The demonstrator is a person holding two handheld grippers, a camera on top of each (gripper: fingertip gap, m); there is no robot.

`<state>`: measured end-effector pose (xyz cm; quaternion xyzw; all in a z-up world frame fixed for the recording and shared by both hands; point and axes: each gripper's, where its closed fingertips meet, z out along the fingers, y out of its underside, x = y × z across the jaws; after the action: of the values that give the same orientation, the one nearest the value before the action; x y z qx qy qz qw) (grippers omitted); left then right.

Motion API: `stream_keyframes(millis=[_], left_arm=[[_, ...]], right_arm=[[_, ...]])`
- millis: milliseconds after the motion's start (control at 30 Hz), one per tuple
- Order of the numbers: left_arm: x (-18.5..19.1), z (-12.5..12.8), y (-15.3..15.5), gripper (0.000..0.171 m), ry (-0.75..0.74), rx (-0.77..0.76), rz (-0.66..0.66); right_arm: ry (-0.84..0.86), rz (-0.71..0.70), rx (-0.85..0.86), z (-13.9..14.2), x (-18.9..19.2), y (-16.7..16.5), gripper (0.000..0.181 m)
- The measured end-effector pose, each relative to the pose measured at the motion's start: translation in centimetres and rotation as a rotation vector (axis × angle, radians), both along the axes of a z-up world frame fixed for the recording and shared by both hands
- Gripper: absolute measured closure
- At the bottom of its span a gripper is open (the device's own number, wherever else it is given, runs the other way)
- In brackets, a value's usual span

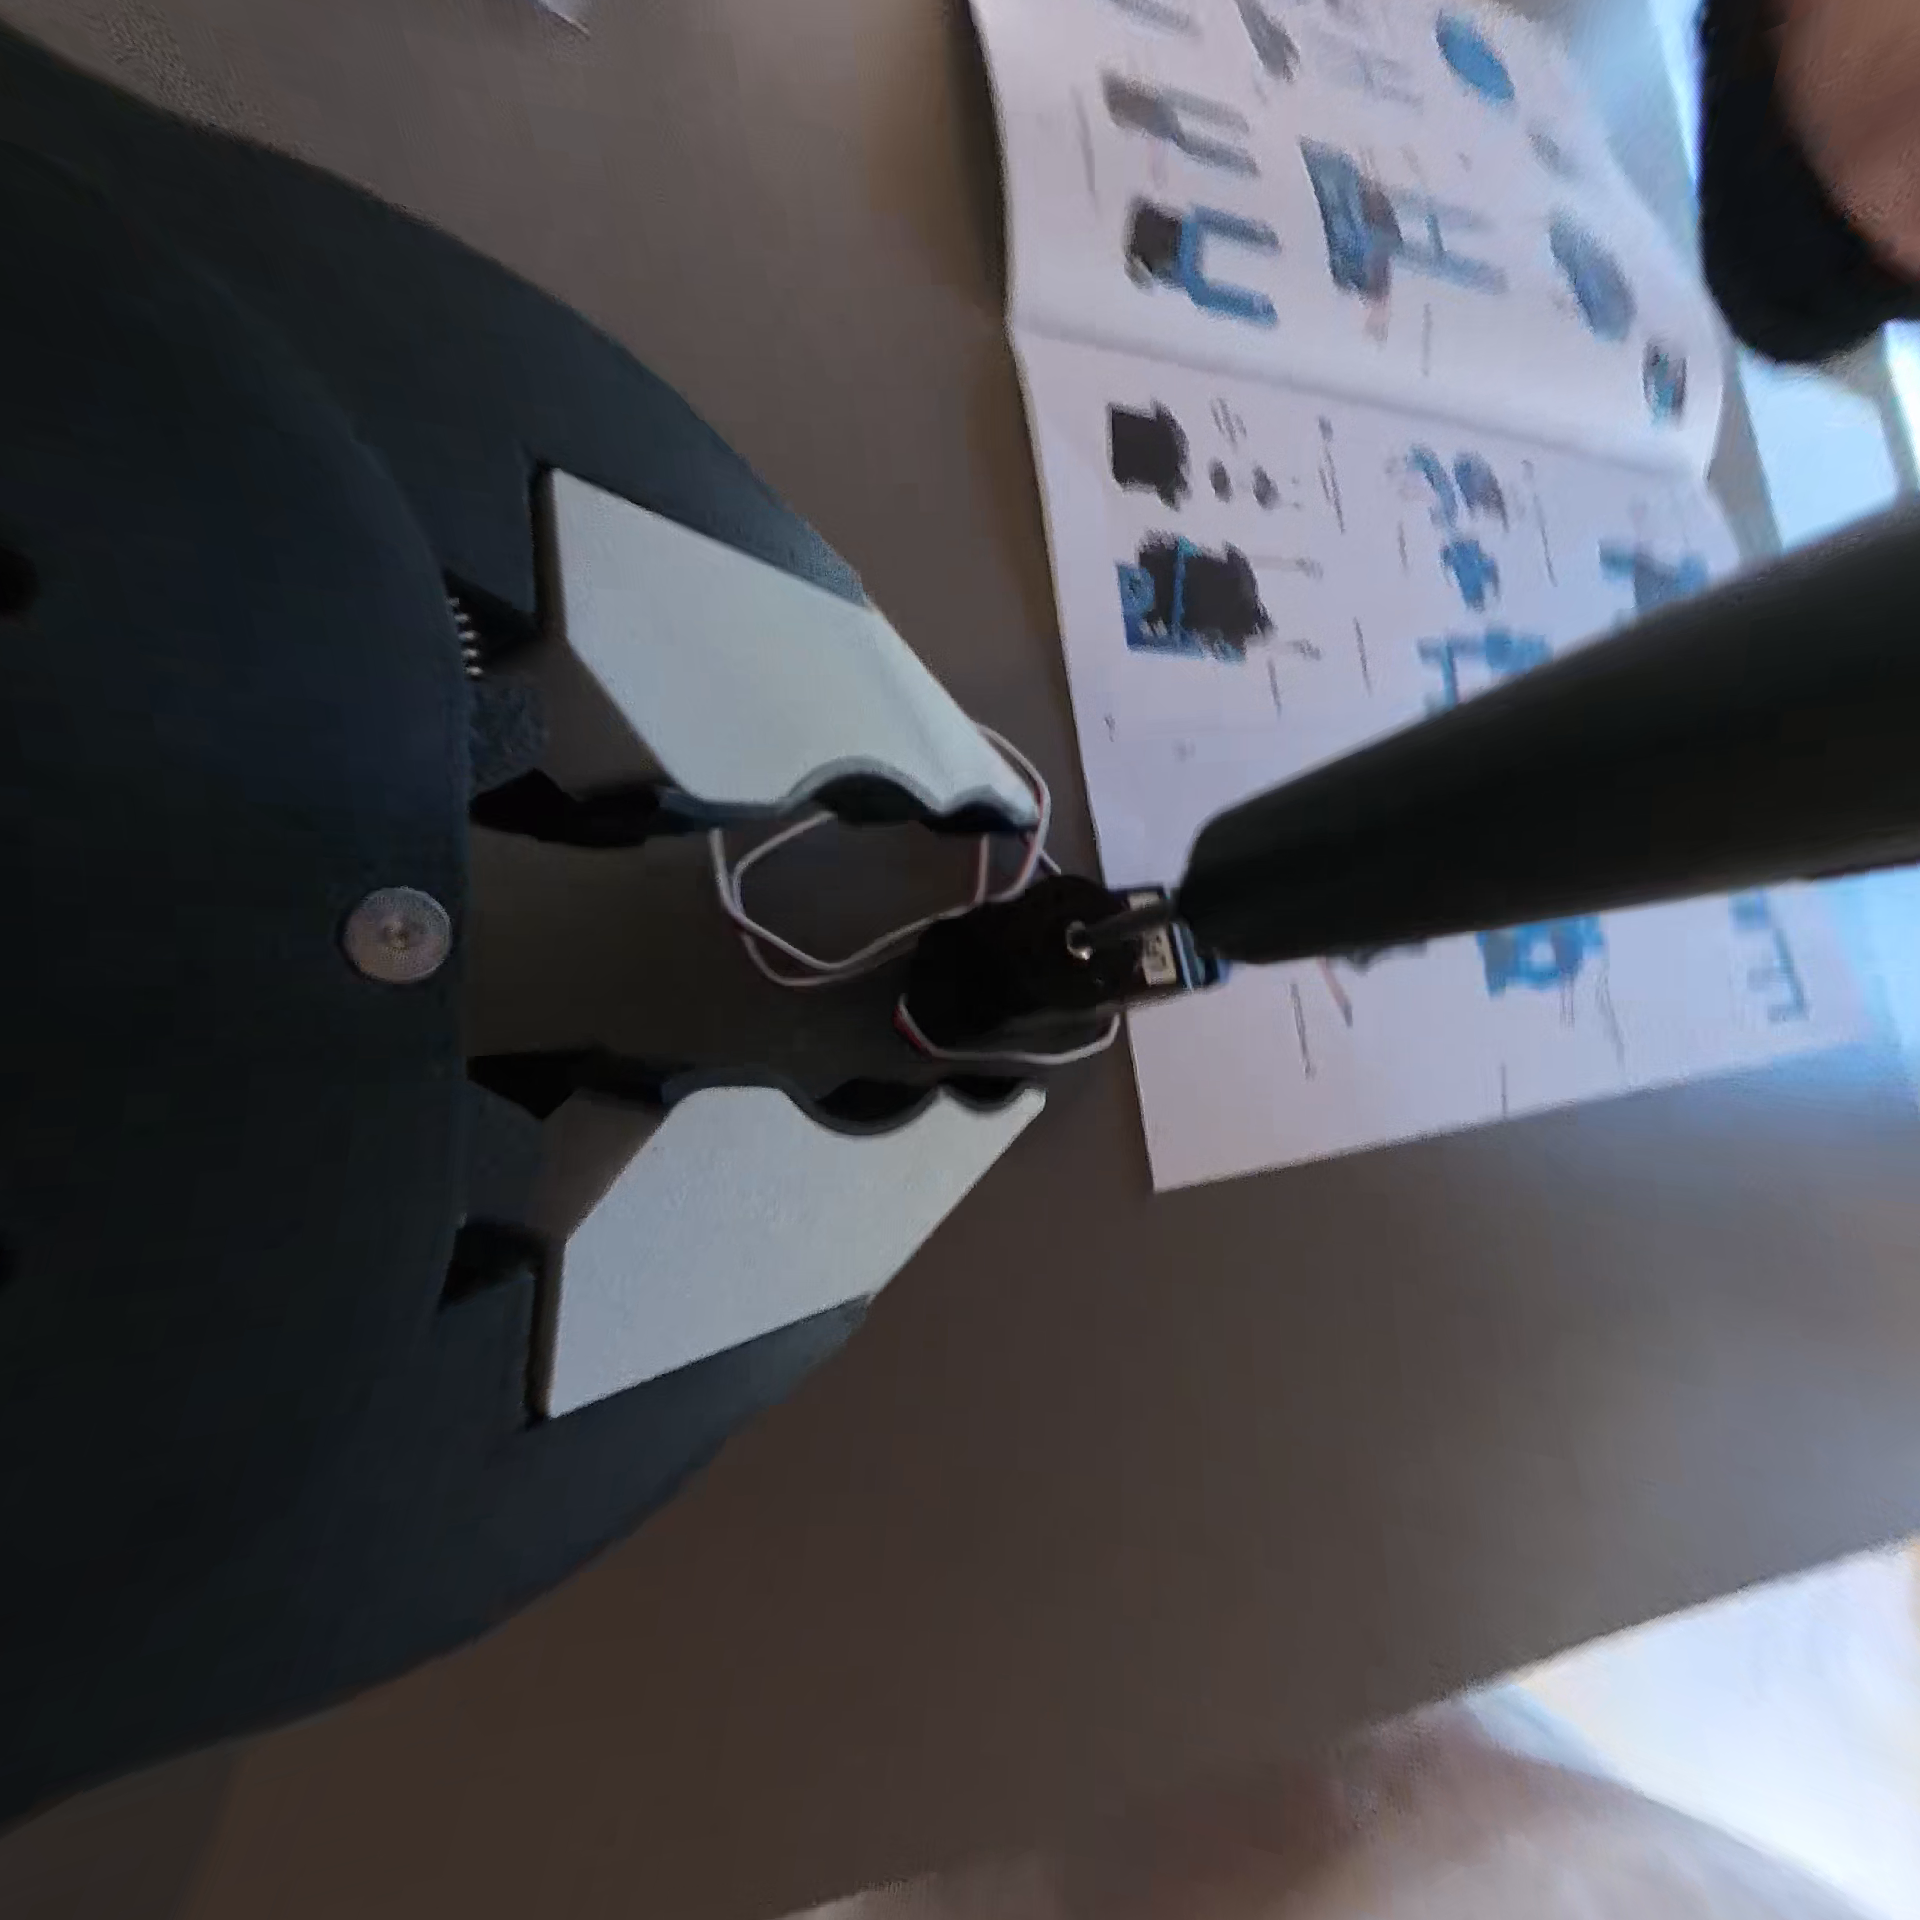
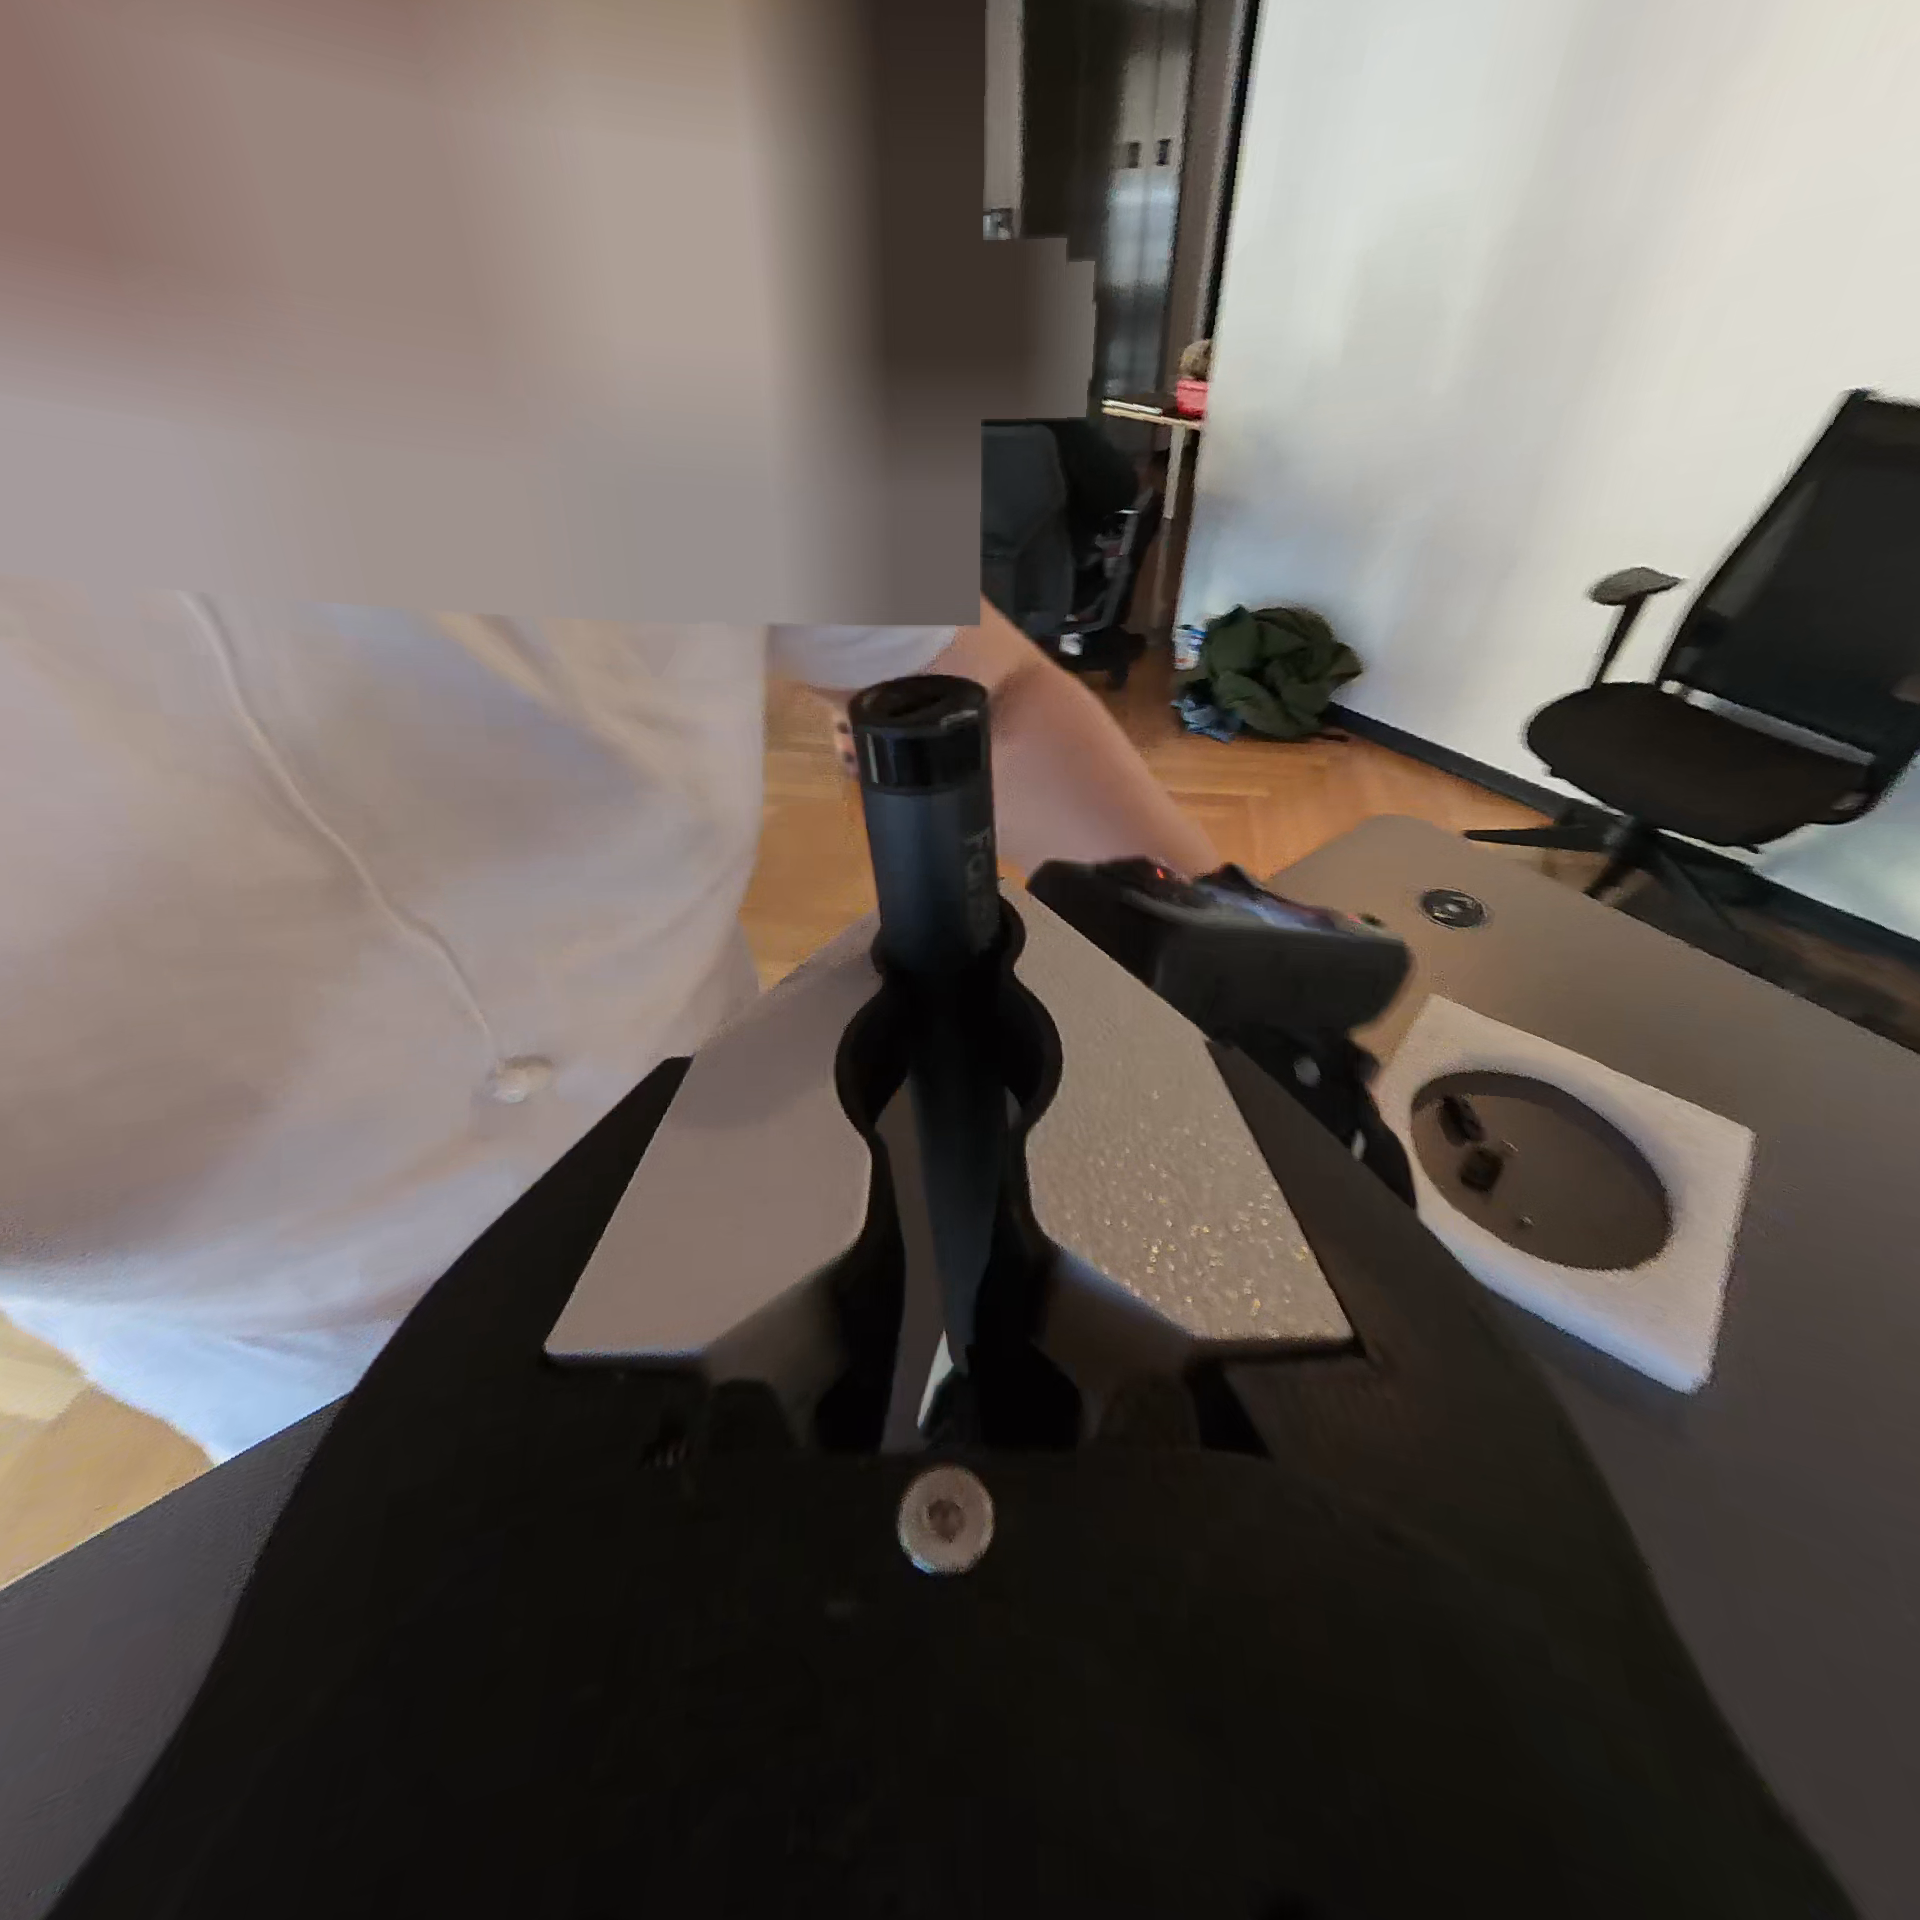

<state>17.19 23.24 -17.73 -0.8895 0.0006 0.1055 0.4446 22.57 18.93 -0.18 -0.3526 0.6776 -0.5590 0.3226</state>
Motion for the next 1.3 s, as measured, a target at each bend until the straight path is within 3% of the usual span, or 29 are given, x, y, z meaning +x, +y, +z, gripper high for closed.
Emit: stream_keyframes(millis=[100,200,300,400,533,633,700,767,933,1300], left_arm=[[-0.6,1.8,-1.4,0.110,0.014,0.115,0.287],[-0.1,2.7,-3.1,0.107,-0.045,0.180,0.712],[1.7,2.9,-1.1,0.098,-0.235,0.386,1.046],[1.3,2.5,-0.5,0.080,-0.203,0.470,1.319],[-0.9,2.4,0.1,0.065,-0.210,0.487,1.486],[-2.0,1.0,-0.2,0.080,-0.252,0.428,1.562],[-2.3,0.1,0.3,0.089,-0.303,0.373,1.563],[-2.5,-0.3,0.1,0.109,-0.283,0.310,1.577],[-2.5,-0.5,0.2,0.108,-0.302,0.287,1.485],[-1.9,-0.5,1.9,0.108,-0.357,0.157,0.803]], right_arm=[[0.007,-0.117,-0.005,0.0,-0.6,-0.5,0.173],[0.013,-0.208,-0.033,0.1,-0.9,-0.8,0.173],[0.013,-0.252,-0.059,0.1,-0.6,-0.7,0.174],[0.027,-0.270,-0.058,0.1,-0.4,-0.6,0.174],[0.049,-0.289,-0.039,-0.1,-0.4,-0.6,0.173],[0.045,-0.303,-0.030,0.0,-0.7,-0.8,0.173],[0.032,-0.314,-0.029,0.0,-0.9,-1.0,0.173],[0.017,-0.312,-0.032,0.0,-0.9,-1.0,0.173],[0.022,-0.271,-0.028,0.0,-0.8,-0.8,0.174],[0.005,-0.098,-0.025,0.1,-1.8,1.1,0.173]])
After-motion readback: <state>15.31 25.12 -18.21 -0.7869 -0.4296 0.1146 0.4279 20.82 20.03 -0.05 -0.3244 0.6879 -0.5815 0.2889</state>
